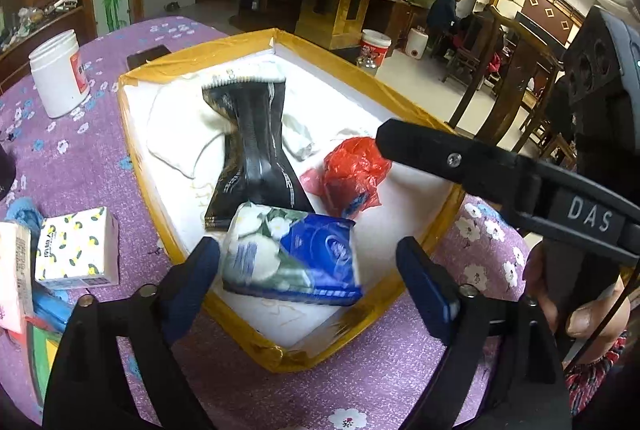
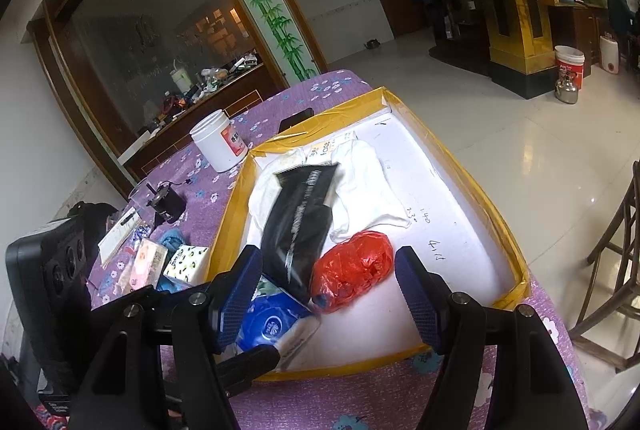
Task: Organize soft objects
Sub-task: 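Carry the blue tissue pack and red bag into the box and release, then grasp the blue printed snack bag with the left gripper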
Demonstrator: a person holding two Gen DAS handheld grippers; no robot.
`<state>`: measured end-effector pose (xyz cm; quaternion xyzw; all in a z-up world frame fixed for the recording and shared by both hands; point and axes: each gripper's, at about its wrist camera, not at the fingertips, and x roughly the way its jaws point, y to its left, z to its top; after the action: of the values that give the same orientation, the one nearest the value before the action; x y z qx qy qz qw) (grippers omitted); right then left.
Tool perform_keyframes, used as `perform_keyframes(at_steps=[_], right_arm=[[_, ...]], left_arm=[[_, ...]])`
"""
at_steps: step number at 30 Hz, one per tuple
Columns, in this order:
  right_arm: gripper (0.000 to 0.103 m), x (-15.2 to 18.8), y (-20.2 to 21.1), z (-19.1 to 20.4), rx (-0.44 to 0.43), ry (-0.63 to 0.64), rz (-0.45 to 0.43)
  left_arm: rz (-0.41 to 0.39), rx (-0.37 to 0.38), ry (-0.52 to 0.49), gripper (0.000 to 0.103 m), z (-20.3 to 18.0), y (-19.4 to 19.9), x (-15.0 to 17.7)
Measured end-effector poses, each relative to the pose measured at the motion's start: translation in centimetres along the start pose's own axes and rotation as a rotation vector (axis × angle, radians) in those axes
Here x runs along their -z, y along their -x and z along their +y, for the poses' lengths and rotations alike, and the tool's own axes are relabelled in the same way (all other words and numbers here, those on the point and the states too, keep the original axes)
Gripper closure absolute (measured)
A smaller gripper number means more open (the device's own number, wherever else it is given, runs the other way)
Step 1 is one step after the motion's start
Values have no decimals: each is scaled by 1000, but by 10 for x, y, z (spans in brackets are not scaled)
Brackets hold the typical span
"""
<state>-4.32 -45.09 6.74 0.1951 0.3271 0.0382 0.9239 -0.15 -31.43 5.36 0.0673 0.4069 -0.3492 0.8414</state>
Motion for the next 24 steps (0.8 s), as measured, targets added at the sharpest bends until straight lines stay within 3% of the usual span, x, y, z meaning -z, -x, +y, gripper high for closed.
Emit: perform_keyframes(at_steps=[7, 12, 14, 16, 20, 24], right_arm=[[32, -1, 10, 4, -12, 7, -27], [32, -1, 14, 15, -34, 15, -36], [31, 0, 13, 25, -57, 29, -25], [31, 3, 10, 37, -79, 51, -13], [31, 11, 4, 69, -125, 126, 19], [31, 21, -5, 103, -162, 204, 56]], left_arm=[[-111, -55, -82, 11, -14, 33, 6], [-163, -175, -149, 11, -14, 60, 24], [-174, -224, -128, 11, -5, 72, 34], [-158, -219, -91, 11, 10, 82, 44], [-161, -184, 49, 11, 51, 110, 69], [-173, -242, 189, 11, 101, 136, 92]])
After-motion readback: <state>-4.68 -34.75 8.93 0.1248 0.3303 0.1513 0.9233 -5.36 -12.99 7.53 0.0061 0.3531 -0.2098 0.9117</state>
